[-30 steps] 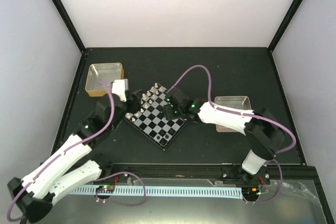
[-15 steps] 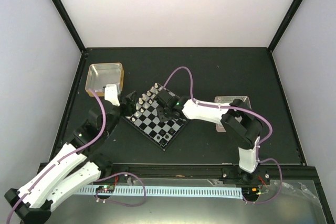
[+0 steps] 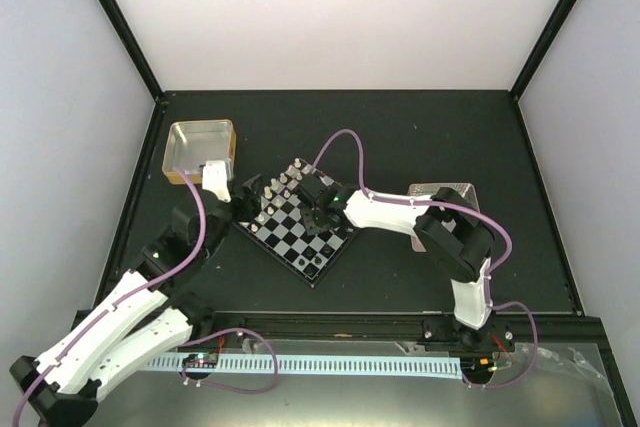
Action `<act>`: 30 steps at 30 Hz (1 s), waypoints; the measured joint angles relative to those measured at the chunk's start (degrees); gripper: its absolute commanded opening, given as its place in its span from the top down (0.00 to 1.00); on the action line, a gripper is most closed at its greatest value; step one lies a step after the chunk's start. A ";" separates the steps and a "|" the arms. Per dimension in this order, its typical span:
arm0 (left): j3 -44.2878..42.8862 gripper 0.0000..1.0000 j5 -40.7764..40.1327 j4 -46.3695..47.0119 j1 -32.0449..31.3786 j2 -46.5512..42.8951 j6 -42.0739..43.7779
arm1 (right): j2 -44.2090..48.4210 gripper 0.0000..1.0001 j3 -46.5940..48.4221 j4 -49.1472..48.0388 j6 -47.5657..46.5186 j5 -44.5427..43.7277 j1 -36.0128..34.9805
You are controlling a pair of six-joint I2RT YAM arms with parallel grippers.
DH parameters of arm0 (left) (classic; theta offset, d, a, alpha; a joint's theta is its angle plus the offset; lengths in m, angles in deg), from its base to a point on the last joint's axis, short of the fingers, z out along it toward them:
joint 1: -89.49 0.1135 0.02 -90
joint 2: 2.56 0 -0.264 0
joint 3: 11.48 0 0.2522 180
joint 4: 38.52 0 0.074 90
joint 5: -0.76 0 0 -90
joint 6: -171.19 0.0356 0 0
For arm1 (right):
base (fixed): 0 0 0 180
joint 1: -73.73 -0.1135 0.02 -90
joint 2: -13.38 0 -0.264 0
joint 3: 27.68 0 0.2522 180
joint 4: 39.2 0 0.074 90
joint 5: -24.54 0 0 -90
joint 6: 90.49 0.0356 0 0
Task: Set up the chess pieces on the board
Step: Pick up the chess piece from the chessboard, then place the chess piece on the chessboard.
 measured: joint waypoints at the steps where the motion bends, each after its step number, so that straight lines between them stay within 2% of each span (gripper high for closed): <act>1: 0.00 0.33 0.02 -0.02 0.00 0.00 0.00 | -0.17 0.66 0.02 0.00 -0.02 -0.07 0.00; 9: 0.00 0.33 0.24 -0.04 0.00 0.11 -0.04 | -1.03 0.80 0.57 -0.42 -1.05 -1.09 0.00; 14: 0.00 0.32 0.50 -0.04 0.00 0.09 -0.44 | -0.92 0.82 -0.11 -2.56 -2.32 -0.90 0.00; 19: 0.02 0.30 1.88 -0.04 0.00 0.11 -1.25 | 3.39 0.82 -5.99 -7.80 -5.20 1.25 0.00; 24: 0.02 0.25 6.64 0.52 0.35 1.14 -1.55 | 11.34 0.82 -11.34 -14.25 -8.50 4.66 0.00; 30: -1.22 0.23 18.58 0.98 1.38 5.46 -2.05 | 21.75 0.81 -19.15 -25.46 -10.56 8.85 0.00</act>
